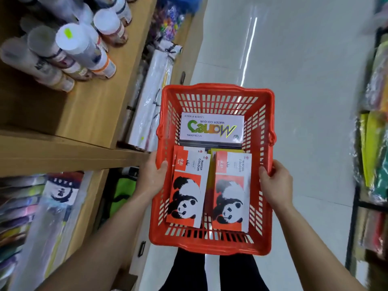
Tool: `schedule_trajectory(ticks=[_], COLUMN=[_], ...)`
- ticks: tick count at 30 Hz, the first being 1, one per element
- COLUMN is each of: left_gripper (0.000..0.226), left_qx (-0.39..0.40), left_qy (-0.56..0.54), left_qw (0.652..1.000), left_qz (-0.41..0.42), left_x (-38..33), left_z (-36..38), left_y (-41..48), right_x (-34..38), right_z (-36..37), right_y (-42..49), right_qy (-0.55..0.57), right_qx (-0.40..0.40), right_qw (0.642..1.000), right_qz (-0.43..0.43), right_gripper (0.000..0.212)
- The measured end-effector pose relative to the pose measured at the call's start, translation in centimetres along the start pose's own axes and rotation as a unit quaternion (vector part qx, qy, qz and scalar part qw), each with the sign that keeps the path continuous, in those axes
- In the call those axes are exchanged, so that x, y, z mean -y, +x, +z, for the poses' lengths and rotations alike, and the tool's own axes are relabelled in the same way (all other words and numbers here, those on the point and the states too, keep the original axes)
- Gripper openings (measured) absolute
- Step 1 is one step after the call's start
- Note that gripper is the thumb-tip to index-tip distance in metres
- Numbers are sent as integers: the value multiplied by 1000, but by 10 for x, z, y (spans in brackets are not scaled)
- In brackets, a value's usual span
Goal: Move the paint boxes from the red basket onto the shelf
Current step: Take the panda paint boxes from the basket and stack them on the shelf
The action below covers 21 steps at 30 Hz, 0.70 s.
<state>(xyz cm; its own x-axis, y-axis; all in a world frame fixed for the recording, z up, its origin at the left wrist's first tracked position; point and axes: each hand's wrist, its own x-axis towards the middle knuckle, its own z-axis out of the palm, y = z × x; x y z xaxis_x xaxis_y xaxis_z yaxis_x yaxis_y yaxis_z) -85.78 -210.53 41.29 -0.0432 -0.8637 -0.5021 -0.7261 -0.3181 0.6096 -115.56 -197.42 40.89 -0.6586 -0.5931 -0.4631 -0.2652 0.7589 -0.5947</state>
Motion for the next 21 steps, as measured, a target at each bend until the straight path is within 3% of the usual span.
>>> schedule_trajectory(ticks=[1,3,5,6,8,10,12,14,18,21], left_gripper=[31,38,39,37,33,34,43,52,47,57], left_qx=[1,-71,-142,-134,-28,105,180,211,239,272], left_qy=[-19,-18,34,38,-9,-53,-35,-19,29,23], left_qw=[1000,997,987,986,995,993,983,977,971,962], left_qz=[-11,2,63,95,96,33,1,-12,17,5], left_x=[-1,-6,-16,-20,-26,-28,-26,-25,-22,-22], left_z=[-2,-7,-5,1,24,54,81,96,112,119], left_y=[-7,-25,-44,-53,-65,-71,-72,-72,-72,-73], right_x=[0,2,3,3,2,2,1,2,-1,-12], right_z=[-2,-8,-15,-18,-15,-2,13,25,40,44], right_y=[-4,-17,-35,-46,-70,-85,-90,-89,-89,-88], right_qy=[9,24,9,1,1,19,15,7,-4,50], right_qx=[9,0,-66,-97,-98,-16,68,83,82,109], right_qw=[1000,1000,998,995,994,999,998,996,996,985], right_qz=[10,20,3,-19,-53,-30,-4,11,42,123], right_gripper=[15,28,35,33,26,31,46,55,65,44])
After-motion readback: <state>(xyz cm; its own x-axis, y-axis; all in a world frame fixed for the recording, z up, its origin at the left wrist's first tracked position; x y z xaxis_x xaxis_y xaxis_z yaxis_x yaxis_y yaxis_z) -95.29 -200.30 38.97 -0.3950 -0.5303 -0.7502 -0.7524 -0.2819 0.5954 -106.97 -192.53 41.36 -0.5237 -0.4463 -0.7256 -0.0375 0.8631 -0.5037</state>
